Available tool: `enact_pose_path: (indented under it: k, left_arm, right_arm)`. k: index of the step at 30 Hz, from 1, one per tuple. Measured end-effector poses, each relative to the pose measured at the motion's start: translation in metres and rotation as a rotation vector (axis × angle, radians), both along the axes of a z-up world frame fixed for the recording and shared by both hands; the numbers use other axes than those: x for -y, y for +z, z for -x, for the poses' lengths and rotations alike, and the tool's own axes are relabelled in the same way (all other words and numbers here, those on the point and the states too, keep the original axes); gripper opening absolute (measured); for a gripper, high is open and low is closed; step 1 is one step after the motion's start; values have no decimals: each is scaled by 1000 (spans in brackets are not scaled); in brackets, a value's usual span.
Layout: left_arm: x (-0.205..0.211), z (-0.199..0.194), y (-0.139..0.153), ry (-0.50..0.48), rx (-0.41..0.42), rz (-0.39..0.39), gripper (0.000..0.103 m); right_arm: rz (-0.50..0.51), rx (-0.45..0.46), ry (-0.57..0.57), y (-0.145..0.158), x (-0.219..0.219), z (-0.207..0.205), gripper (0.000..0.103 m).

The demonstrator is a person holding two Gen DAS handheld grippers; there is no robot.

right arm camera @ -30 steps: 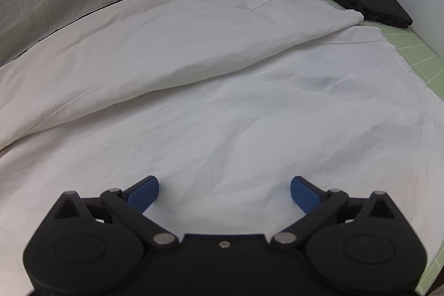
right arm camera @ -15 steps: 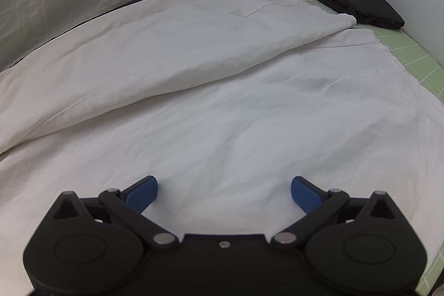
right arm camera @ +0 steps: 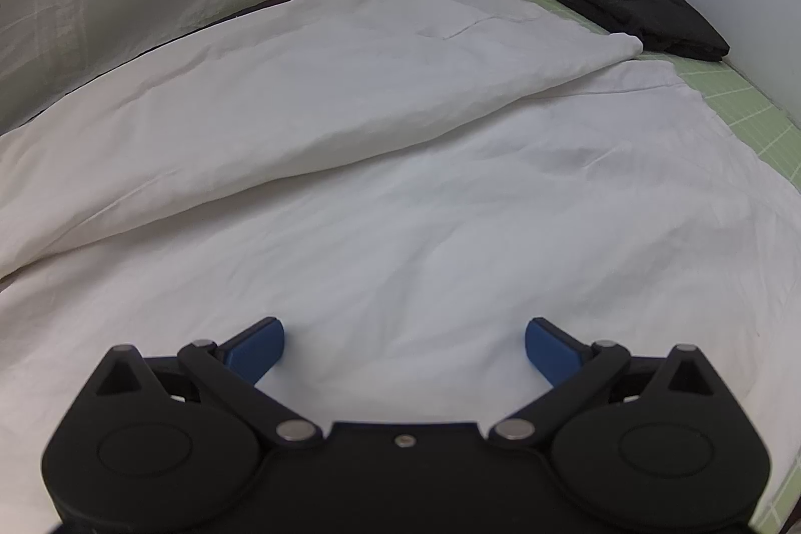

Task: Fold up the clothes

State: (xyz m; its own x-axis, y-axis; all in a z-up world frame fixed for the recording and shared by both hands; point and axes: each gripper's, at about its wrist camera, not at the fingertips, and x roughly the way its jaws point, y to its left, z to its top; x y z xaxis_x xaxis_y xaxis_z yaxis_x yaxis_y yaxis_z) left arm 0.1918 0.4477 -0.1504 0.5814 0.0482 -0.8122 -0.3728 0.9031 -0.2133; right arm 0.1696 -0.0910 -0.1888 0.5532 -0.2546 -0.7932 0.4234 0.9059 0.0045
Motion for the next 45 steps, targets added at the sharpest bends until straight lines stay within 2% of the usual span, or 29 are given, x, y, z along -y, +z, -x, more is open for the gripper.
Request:
enact_pose_path:
  k: [3,6,10,14,18,20,21,22,23,25,31,34,36,38,40,43,45]
  left_arm:
    - [-3,7,13,45,72,104,33]
    - [2,4,17,38,122,212,33]
    - [18,-19,3,-5,98,278,33]
    - [28,-39,-12,29,54,291,33]
    - [32,-54,-22,56,45,292,34]
    - [31,-56,-24,70,50,288,31]
    - [31,-57,-23,65,51,283,29]
    - [31,-57,-22,60,52,279,12]
    - [33,-58,-21,37,59,264,4]
    - [38,-54,-13,11,91,217,3]
    - [58,-15,36,-71,231,38,3]
    - [66,12,47,-87,240,-16,4]
    - [65,23,32,-62,187,-13,4]
    - [57,29,7,-6,108,60,5]
    - [49,35,-14,31,63,168,7]
    - [43,44,-18,63,53,189,20]
    - [42,45,-11,69,67,178,22]
  right_arm:
    - [3,7,-5,0,-1,0,103]
    - [6,14,-10,-1,-2,0,103]
    - [12,26,-12,-1,-2,-1,103]
    - [12,26,-9,-1,-1,-1,103]
    - [16,35,-9,-2,-1,0,103]
    - [18,41,-9,-2,-2,1,103]
    - [19,43,-8,-3,-2,1,103]
    - [20,44,-7,-3,-2,1,103]
    - [20,45,-6,-3,-2,1,103]
    - [21,48,-6,-3,-2,1,103]
    - [29,64,-3,-4,-2,2,103]
    - [32,71,-2,-5,-2,3,103]
    - [34,76,-2,-5,-3,4,103]
    - [38,85,-3,-6,-2,5,103]
    - [39,90,-1,-7,-2,5,103]
    - [39,90,5,-7,0,5,103]
    - [37,88,8,-7,1,5,103]
